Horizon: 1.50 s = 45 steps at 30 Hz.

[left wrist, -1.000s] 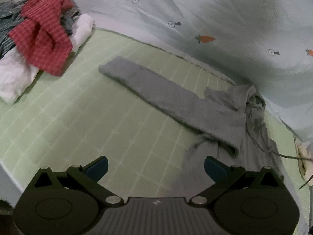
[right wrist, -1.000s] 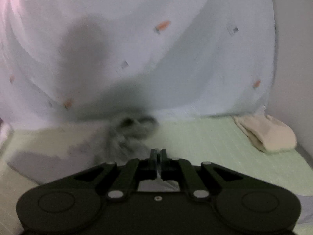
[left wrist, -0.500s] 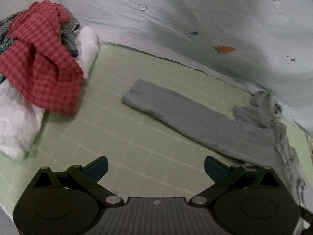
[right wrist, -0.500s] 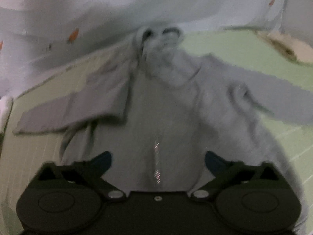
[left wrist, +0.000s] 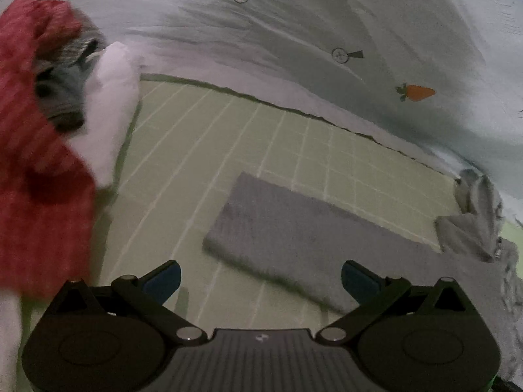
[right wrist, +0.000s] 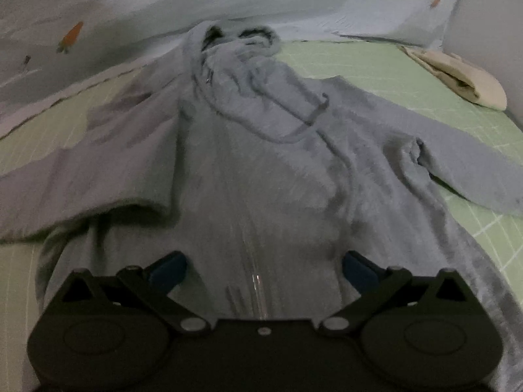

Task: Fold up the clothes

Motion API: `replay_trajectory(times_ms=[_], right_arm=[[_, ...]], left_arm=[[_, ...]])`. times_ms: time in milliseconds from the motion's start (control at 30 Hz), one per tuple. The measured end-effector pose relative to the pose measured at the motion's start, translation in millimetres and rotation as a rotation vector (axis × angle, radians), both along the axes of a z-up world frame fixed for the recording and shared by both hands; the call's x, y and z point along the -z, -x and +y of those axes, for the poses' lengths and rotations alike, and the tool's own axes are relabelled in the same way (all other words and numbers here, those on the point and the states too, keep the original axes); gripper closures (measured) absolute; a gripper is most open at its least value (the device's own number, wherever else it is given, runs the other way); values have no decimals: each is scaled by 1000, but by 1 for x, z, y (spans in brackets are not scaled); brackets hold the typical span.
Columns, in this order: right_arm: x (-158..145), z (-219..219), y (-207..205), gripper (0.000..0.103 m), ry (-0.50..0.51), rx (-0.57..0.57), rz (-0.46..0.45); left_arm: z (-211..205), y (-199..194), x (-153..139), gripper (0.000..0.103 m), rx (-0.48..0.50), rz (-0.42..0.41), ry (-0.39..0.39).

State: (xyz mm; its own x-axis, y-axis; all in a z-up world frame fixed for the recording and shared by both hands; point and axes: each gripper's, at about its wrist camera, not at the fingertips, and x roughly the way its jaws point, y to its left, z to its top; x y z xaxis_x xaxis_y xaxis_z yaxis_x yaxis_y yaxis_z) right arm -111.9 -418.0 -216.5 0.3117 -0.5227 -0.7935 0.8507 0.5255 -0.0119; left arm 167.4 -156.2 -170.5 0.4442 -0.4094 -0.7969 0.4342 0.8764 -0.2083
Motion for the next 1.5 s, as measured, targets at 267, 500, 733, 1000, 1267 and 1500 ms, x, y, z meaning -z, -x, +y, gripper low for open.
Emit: replay_trajectory(times_ms=[267,500,733,1000,1267,1500], right_arm=[[2,1,-6,0,28,35,-25],[3,0,-9,0,36,47,-33],[5,4,-7,0,58,33,-48],[8,11,-3,0,100,22,-75],[10,15,0,0,131,20,-90],[13,19,2,0,160,17,-106]], left_arm=[[-13,-24,21,10,7,3,-34],[-10,-16,17,79,14,-87,-122],[25,2,10,92,-38,-74,-124],[106,59,5,93,-148,-83,-204],[164,106,4,93,-259,-115,-293],[212,120,4,93,-397,-167,-436]])
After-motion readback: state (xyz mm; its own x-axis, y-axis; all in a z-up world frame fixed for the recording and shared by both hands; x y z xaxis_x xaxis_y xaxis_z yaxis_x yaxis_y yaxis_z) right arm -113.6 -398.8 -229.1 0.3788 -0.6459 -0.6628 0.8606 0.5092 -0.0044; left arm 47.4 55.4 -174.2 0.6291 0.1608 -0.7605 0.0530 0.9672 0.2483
